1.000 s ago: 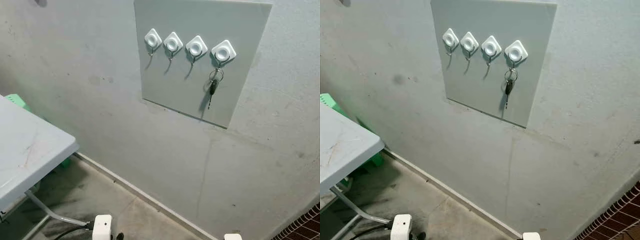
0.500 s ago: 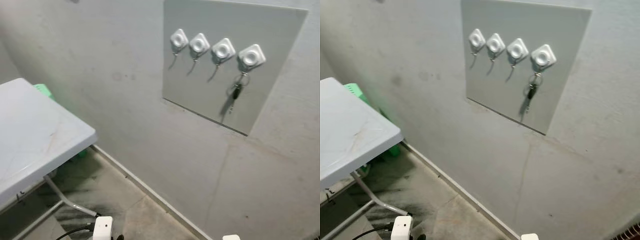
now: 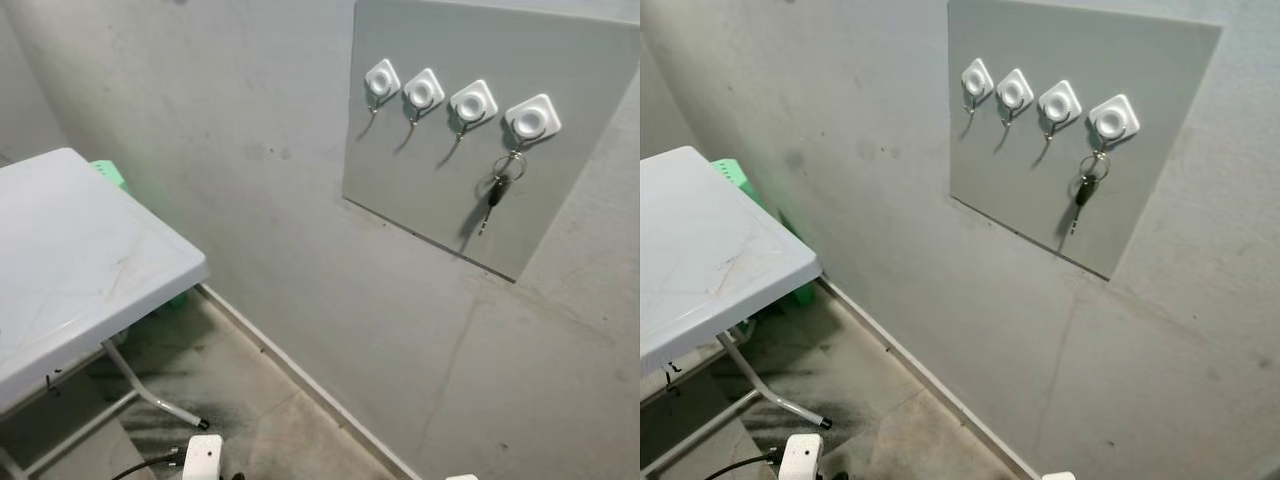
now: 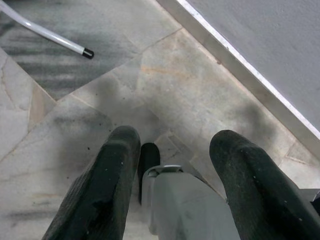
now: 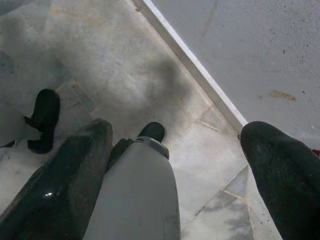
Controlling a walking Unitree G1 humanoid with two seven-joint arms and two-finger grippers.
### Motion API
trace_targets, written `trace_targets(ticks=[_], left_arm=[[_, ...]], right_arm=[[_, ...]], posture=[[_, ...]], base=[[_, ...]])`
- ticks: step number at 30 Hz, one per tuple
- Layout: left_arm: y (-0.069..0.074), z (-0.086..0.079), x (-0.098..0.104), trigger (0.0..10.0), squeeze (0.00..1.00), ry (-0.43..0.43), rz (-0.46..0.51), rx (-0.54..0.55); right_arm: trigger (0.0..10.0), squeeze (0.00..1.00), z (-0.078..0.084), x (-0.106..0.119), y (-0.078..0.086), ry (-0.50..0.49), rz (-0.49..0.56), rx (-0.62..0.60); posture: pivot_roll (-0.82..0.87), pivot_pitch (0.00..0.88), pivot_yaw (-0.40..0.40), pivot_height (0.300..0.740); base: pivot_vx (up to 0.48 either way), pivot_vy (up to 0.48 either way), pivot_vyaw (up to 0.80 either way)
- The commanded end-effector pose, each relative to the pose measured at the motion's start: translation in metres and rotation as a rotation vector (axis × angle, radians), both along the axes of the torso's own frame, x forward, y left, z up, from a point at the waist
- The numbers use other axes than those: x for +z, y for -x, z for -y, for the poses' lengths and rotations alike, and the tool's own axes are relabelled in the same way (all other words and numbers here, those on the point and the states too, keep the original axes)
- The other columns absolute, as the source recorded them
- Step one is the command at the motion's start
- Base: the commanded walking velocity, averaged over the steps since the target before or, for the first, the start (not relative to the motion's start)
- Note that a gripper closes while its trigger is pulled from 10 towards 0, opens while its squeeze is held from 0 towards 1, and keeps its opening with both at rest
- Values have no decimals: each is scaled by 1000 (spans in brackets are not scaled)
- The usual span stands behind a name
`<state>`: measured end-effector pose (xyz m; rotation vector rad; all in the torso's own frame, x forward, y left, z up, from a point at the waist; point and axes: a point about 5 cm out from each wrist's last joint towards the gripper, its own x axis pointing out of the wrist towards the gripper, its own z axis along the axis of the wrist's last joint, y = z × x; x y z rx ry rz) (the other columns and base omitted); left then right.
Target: Hang keys on a hook
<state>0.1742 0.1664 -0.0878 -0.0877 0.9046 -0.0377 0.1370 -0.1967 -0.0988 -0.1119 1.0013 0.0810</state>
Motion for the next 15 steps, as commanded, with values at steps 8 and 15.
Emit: trace_targets(ticks=[8,15], left_arm=[[0,-4,0,10000,0,-12,-7,8],[0,-3,0,10000,0,-9,-6,11]], right_arm=[[10000,0,1,-1,3,11,-18,9],[10000,0,2,-1,3,15,-19,15]], posture=[[152,0,12,740],[150,0,10,740]], base=[[0,0,800],[0,0,800]])
